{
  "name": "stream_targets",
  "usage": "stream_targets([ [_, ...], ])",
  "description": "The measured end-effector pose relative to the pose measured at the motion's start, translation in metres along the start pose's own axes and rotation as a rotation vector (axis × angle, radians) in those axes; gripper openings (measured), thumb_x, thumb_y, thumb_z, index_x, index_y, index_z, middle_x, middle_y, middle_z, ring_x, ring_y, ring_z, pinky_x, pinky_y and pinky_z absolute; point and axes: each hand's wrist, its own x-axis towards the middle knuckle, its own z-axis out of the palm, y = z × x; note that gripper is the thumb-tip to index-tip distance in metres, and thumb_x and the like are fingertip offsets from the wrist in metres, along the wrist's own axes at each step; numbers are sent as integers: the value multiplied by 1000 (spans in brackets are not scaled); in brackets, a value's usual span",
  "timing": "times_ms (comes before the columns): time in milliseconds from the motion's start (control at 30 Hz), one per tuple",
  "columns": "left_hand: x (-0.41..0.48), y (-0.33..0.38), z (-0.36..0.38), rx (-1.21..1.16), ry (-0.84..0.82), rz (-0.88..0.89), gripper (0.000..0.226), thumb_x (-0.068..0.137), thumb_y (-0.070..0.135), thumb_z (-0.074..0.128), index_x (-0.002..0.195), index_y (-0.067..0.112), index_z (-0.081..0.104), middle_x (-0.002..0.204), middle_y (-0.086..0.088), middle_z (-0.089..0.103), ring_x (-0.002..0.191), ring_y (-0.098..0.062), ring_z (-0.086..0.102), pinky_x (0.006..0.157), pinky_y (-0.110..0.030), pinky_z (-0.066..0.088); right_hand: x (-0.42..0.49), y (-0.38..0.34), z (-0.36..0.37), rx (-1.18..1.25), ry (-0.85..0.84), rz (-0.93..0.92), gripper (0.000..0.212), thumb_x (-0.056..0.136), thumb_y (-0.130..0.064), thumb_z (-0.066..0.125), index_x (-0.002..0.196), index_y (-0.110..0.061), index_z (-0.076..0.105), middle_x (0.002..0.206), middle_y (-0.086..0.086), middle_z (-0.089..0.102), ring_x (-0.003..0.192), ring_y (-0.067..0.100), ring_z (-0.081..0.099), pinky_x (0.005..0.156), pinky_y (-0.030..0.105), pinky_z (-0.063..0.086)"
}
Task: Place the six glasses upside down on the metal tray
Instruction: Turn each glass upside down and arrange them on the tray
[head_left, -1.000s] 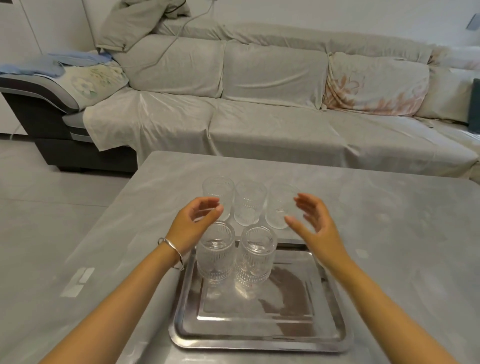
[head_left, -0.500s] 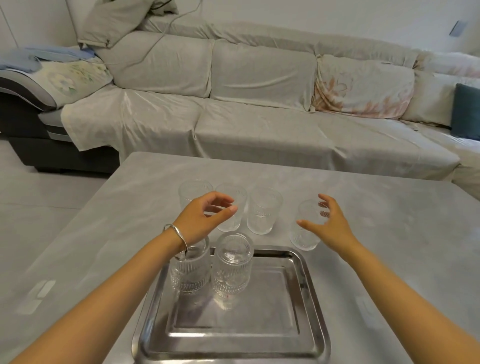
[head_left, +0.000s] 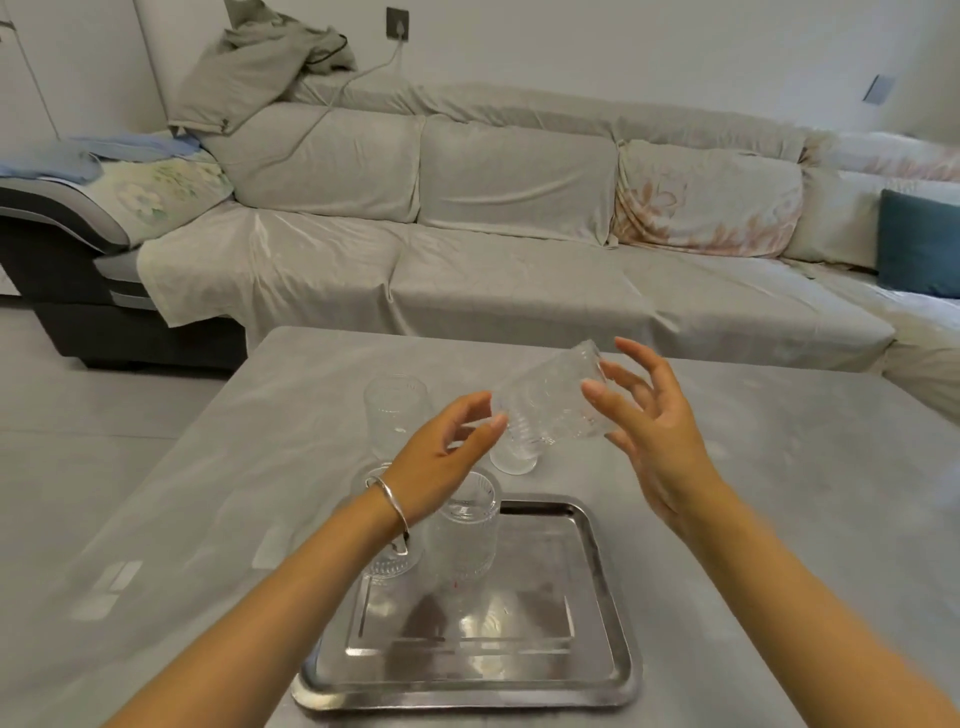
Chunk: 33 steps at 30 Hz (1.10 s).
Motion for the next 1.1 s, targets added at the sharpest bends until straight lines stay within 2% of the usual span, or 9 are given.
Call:
stream_targets([
  [100, -12, 13, -4, -141, 10, -29, 36, 73, 56, 43, 101, 35, 51, 104, 13, 58, 100, -7, 59, 81, -24, 55, -12, -13, 19, 105, -38, 45, 74, 51, -46, 79, 120, -38, 54, 130, 3, 59, 118, 18, 59, 101, 47, 46],
  [200, -24, 20, -11, -303, 53, -78, 43, 74, 51, 48, 110, 26, 53, 112, 5, 59, 100, -9, 59, 78, -30, 58, -25, -17, 30, 118, -94, 65, 76, 54, -47, 80, 124, -41, 51, 133, 4, 56, 122, 21, 56, 104, 50, 42],
  [333, -38, 32, -23, -390, 128, -72, 57, 75, 44, 52, 125, 16, 49, 125, -13, 56, 113, -24, 58, 78, -36, 58, -36, -15, 28, -19, -229, 107, 92, 56, -46, 84, 135, -45, 37, 134, 0, 52, 119, 17, 57, 95, 35, 49],
  [433, -42, 44, -34, -269, 160, 9, 55, 72, 45, 55, 123, 27, 51, 123, -10, 57, 108, -21, 61, 80, -37, 57, -42, -11, 24, -217, -369, 96, 81, 60, -39, 85, 129, -44, 43, 128, -6, 56, 110, 11, 63, 87, 26, 55],
  [567, -42, 56, -30, -31, 94, 122, 56, 68, 47, 61, 122, 40, 48, 117, -1, 55, 103, -16, 62, 74, -20, 54, -48, -5, 29, -392, -434, 29, 67, 63, -49, 81, 123, -38, 51, 117, -15, 62, 101, -1, 63, 76, 16, 55],
  [733, -33, 60, -16, 37, 30, 136, 63, 63, 47, 66, 122, 33, 47, 116, 1, 57, 109, -10, 57, 89, -23, 52, -51, 2, 31, -446, -392, -24, 65, 58, -61, 78, 115, -45, 52, 108, -22, 65, 97, -6, 62, 74, 11, 52],
  [867, -23, 53, -8, 40, -1, 137, 57, 69, 47, 61, 121, 30, 47, 117, 3, 57, 104, -5, 58, 83, -13, 51, -51, 12, 20, -340, -337, 3, 64, 57, -54, 82, 114, -38, 58, 104, -19, 71, 96, 3, 68, 76, 17, 54],
  [967, -16, 38, -10, -52, 24, 59, 53, 73, 49, 52, 121, 28, 48, 123, -1, 58, 109, -13, 59, 86, -26, 53, -48, 24, 11, -249, -277, 56, 62, 57, -48, 84, 112, -33, 61, 105, -15, 72, 96, 5, 69, 75, 19, 55],
  [1100, -17, -3, -28, 272, 75, -37, 67, 66, 61, 53, 124, 29, 48, 124, 7, 56, 115, -11, 51, 96, -27, 41, -39, 44, -9, -183, -138, 107, 75, 46, -55, 88, 111, -35, 56, 109, -8, 71, 97, 4, 68, 77, 21, 56],
])
